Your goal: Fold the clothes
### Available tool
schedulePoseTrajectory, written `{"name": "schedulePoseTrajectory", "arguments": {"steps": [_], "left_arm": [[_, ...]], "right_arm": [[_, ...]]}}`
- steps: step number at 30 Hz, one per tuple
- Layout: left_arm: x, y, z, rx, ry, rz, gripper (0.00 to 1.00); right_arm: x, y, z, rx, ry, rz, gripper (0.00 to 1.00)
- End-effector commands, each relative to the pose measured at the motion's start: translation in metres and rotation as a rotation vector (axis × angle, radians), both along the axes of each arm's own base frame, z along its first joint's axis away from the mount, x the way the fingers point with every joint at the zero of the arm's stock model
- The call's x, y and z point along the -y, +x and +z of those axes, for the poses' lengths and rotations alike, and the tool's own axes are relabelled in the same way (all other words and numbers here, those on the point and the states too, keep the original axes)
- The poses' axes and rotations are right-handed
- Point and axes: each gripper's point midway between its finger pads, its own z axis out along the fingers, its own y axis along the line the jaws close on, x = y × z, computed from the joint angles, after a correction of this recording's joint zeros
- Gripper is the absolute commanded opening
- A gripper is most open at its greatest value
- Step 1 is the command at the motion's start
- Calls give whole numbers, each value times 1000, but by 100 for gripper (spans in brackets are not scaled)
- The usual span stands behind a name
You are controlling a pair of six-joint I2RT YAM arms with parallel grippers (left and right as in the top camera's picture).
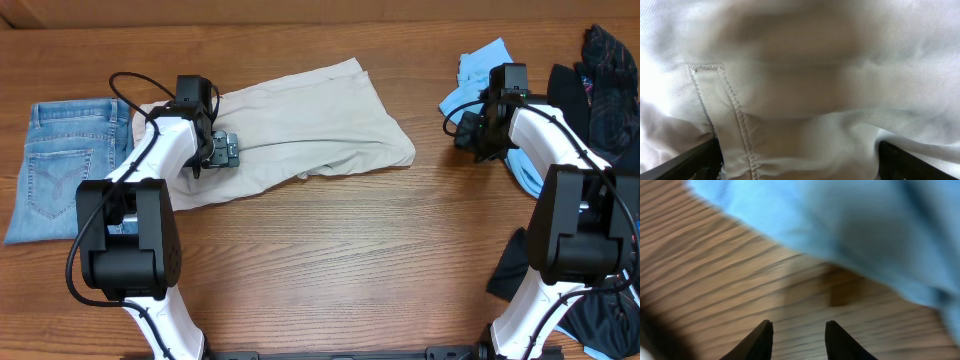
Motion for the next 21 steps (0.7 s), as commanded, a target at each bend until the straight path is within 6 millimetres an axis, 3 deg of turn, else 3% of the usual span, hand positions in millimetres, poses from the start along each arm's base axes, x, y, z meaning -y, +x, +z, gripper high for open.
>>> {"name": "schedulePoseTrajectory", "arguments": {"steps": [1, 7, 12, 16, 21], "left_arm": [[-54, -53, -51, -221, 225, 64, 100], [-53, -52, -51, -220, 216, 63, 100], [-50, -52, -52, -220, 196, 62, 100], [-49, -52, -53, -220, 190, 61, 100], [-49, -52, -53, -220, 190, 61, 100]], "right_arm": [[-21, 6, 18, 52, 104, 69, 40], [-74, -5, 16, 47, 232, 271, 40], [-108, -6, 16, 59, 231, 362, 49], [-130, -2, 13, 88, 227, 415, 54], [-148, 4, -5, 101, 229, 451, 56]]}}
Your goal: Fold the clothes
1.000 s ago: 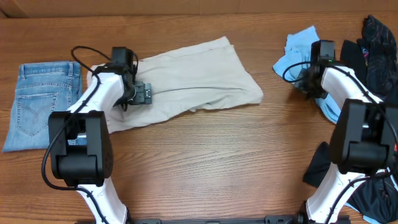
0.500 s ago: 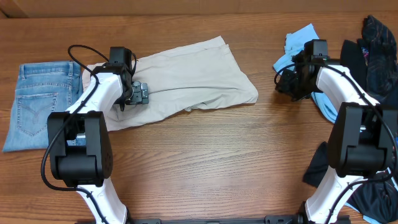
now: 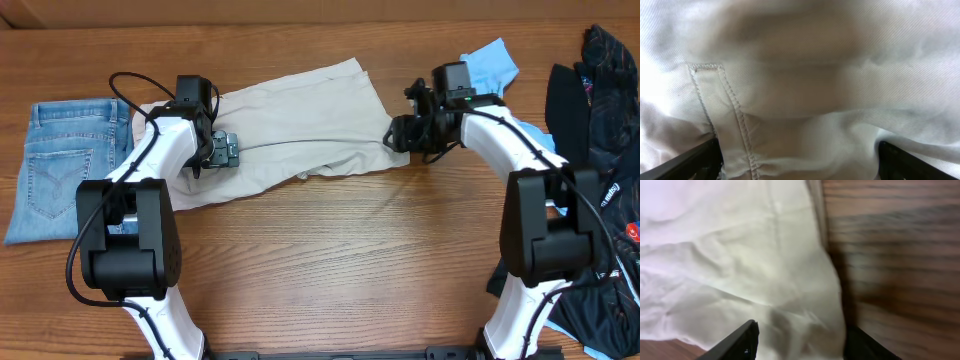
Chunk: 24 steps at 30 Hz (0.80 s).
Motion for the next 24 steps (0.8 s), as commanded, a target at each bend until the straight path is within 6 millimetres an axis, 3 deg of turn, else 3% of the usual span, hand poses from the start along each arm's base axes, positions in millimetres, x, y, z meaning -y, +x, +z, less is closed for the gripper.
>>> {"name": "schedulePoseTrajectory", "arguments": {"steps": [1, 8, 12, 13, 18, 22, 24], "left_arm": [[-49, -52, -53, -220, 191, 61, 100], [-46, -53, -54, -223, 176, 59, 100], [-45, -53, -54, -223, 166, 58, 100], [-45, -53, -54, -223, 166, 58, 100], [-42, -56, -54, -251, 172, -7, 100], [-30, -55, -54, -267, 180, -98, 94], [-13, -51, -54, -269, 191, -193, 94]], "right_arm": [[-9, 2, -21, -11, 4, 28, 58], [-25, 16, -41, 39, 12, 57, 55], [-25, 13, -43, 32, 8, 65, 4], [-23, 11, -44, 18, 1, 62, 4], [23, 4, -45, -55, -136, -70, 4], [60, -7, -21, -98, -168, -160, 4], [80, -26, -1, -147, -190, -200, 4]]}}
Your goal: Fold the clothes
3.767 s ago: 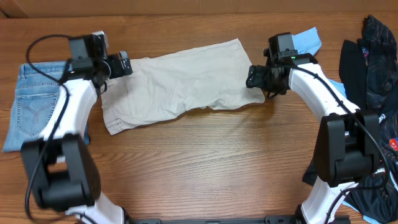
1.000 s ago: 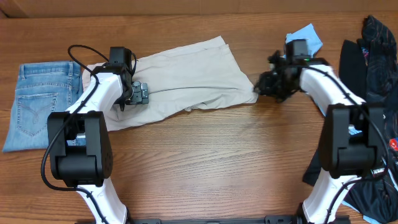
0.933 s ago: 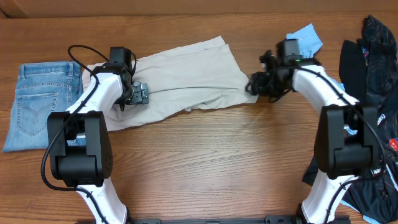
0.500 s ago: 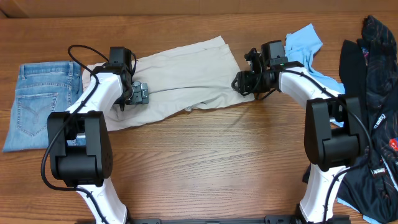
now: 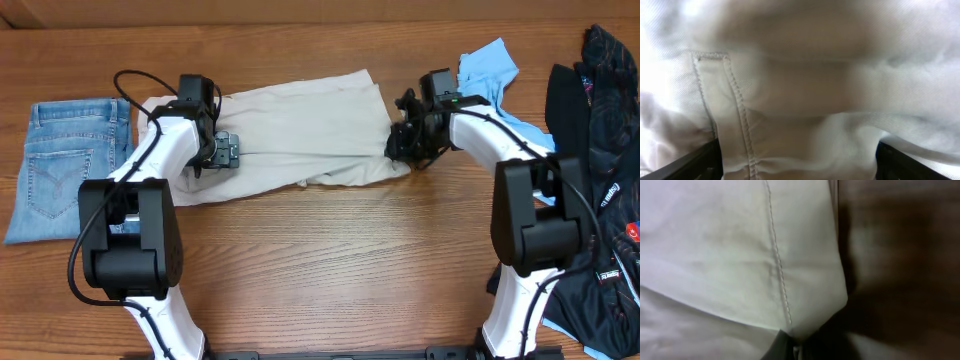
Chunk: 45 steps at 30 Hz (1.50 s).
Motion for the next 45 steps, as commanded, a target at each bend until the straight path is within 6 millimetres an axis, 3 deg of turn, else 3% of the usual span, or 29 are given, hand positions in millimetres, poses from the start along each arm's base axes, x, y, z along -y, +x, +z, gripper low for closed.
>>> {"name": "schedulePoseTrajectory", "arguments": {"steps": [1, 7, 10, 13, 19, 21, 23, 26, 31, 40, 45], "left_arm": [[-14, -50, -54, -254, 189, -152, 94], [17, -48, -52, -243, 184, -244, 95], [43, -45, -42, -204, 97, -285, 96], [62, -36, -14, -123, 41, -330, 97], [54, -19, 52, 67, 29, -269, 100], [43, -14, 68, 119, 25, -221, 100], [19, -10, 78, 164, 8, -101, 100], [0, -11, 74, 165, -72, 6, 100], [-5, -8, 62, 159, -255, 44, 100], [31, 3, 24, 121, -446, -125, 100], [33, 7, 0, 99, -460, -136, 100]], "right_arm": [[88, -12, 29, -24, -201, -178, 4], [124, -54, 47, -153, -299, -229, 4], [130, -59, 46, -172, -323, -236, 4], [132, -55, 46, -155, -330, -239, 4], [132, -50, 46, -133, -328, -243, 4], [132, -49, 46, -130, -328, -244, 4], [132, -48, 46, -125, -327, -244, 4], [132, -47, 46, -121, -327, -245, 4], [132, -46, 47, -115, -326, -245, 4], [132, -46, 47, -116, -326, -245, 4], [132, -46, 47, -116, -326, -245, 4]]}}
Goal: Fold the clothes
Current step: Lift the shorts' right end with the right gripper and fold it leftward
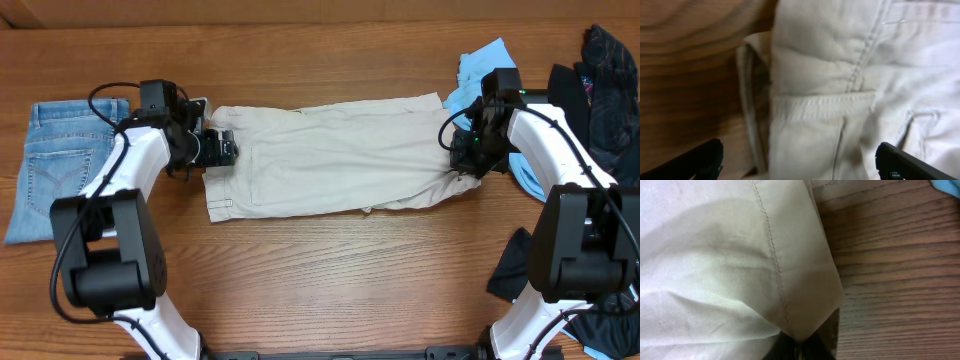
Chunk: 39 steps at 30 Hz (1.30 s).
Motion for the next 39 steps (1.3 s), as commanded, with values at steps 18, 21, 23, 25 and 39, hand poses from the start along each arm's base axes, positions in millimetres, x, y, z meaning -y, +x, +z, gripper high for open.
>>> {"name": "schedulePoseTrajectory", "arguments": {"steps": [18, 21, 23, 25, 39], "left_arm": [[2, -12, -42, -87, -34, -82, 4], [-29, -7, -22, -77, 51, 1, 4], [-39, -1, 3, -31, 61, 24, 4], [-44, 5, 30, 26, 66, 35, 4], [2, 3, 142, 240, -57, -13, 4]], "right_arm": [[8, 9, 8, 55, -31, -10, 7], [10, 22, 11, 107, -40, -28, 21], [18, 31, 17, 142, -77, -76, 25], [22, 42, 31, 188, -95, -90, 29], [-187, 58, 90, 376, 425, 358, 16]]}}
